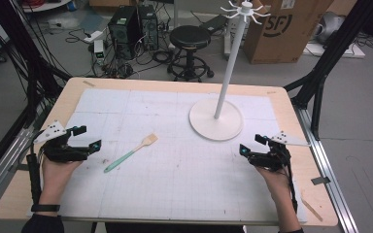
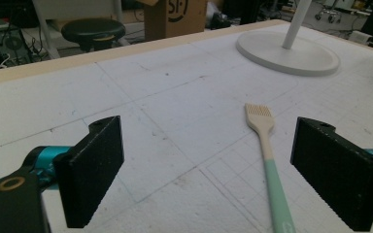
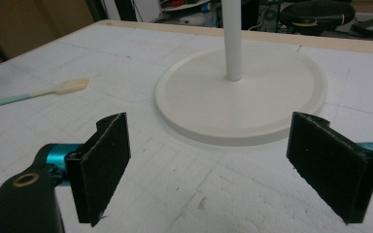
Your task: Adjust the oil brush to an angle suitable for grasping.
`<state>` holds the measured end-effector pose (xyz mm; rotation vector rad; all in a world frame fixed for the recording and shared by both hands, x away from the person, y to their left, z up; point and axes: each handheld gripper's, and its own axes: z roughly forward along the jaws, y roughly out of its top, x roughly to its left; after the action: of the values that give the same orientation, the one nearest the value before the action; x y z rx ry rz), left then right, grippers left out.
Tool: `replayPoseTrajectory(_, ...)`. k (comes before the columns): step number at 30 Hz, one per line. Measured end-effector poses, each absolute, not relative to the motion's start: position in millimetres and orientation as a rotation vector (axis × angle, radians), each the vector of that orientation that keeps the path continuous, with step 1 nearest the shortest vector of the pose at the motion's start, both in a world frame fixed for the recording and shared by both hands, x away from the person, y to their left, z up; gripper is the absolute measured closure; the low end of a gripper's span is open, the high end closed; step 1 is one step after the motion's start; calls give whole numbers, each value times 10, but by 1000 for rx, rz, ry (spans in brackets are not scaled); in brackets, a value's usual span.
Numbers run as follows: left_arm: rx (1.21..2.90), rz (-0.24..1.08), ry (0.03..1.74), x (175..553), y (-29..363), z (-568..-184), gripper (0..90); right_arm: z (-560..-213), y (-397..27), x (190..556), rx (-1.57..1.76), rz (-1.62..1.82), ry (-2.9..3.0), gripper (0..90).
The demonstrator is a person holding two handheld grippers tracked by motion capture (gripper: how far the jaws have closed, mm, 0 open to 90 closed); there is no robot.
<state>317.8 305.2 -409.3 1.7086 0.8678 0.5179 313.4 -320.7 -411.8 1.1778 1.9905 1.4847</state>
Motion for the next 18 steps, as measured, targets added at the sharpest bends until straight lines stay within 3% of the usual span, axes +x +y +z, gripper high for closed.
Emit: replayPoseTrajectory(18, 1729, 511, 831, 3145, 2994, -4081, 129, -4108, -3174, 3108, 1149, 1472, 2003, 150)
